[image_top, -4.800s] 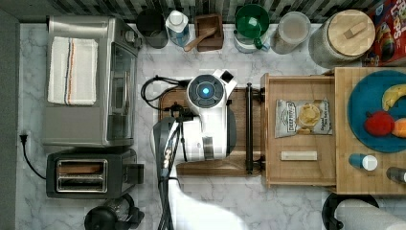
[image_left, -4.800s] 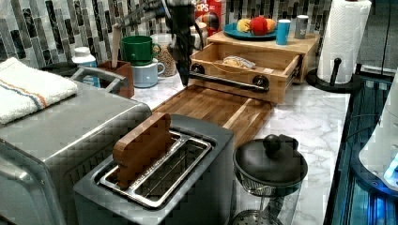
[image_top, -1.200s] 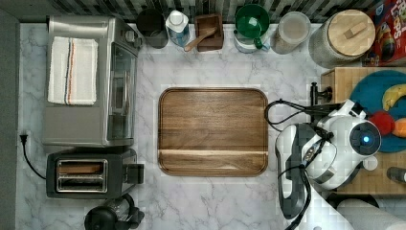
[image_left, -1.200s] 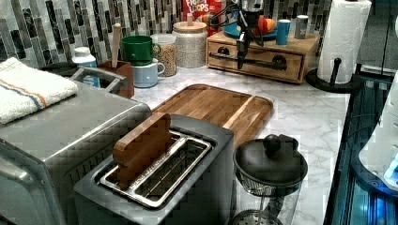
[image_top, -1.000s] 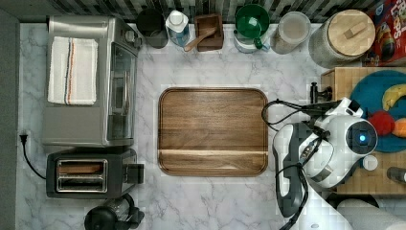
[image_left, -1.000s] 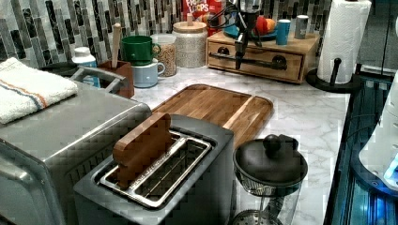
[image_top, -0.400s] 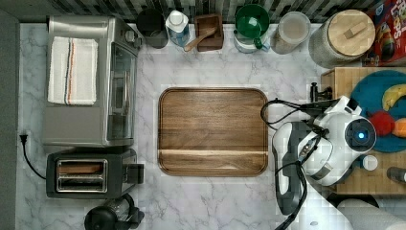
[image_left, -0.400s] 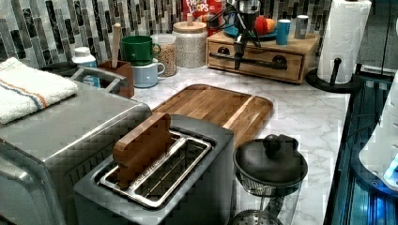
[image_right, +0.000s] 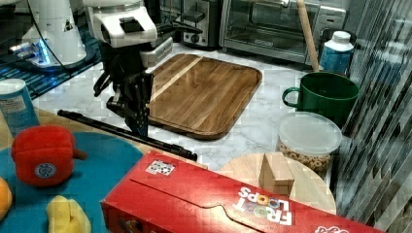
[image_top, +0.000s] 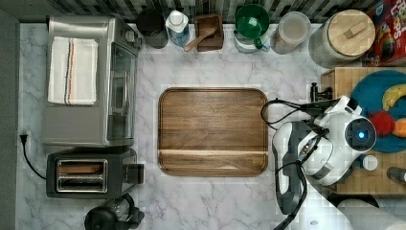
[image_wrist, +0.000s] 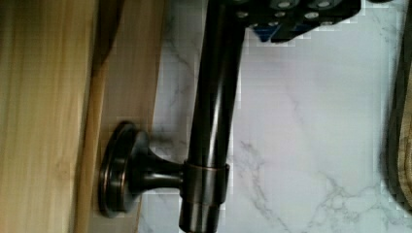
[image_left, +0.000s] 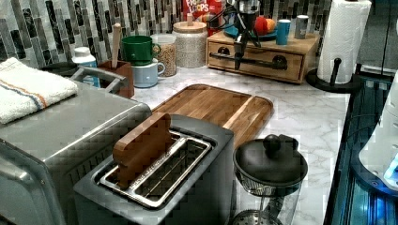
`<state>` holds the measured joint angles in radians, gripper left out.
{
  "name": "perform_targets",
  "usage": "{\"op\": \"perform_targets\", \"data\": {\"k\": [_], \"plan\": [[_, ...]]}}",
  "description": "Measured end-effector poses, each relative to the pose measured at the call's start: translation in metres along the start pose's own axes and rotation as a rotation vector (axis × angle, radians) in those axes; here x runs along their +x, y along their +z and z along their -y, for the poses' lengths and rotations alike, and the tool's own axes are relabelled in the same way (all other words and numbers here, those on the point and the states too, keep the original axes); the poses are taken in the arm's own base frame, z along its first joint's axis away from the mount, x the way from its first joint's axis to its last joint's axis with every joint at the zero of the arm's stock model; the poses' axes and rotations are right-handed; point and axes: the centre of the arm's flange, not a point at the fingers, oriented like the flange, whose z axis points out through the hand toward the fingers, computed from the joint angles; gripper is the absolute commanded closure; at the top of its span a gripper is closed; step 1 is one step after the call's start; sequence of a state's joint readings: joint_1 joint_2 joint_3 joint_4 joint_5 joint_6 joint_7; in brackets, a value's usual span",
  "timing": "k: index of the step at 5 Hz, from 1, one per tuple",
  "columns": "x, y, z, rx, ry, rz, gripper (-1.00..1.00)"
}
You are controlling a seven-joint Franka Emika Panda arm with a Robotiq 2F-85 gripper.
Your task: Close the drawer.
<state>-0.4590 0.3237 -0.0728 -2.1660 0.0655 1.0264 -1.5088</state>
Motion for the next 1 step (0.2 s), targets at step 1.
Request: {"op": "perform_targets", "data": {"k": [1], "plan": [[0.0002, -0.0005, -0.0006, 0.003, 0.001, 0.004, 1.0]]}}
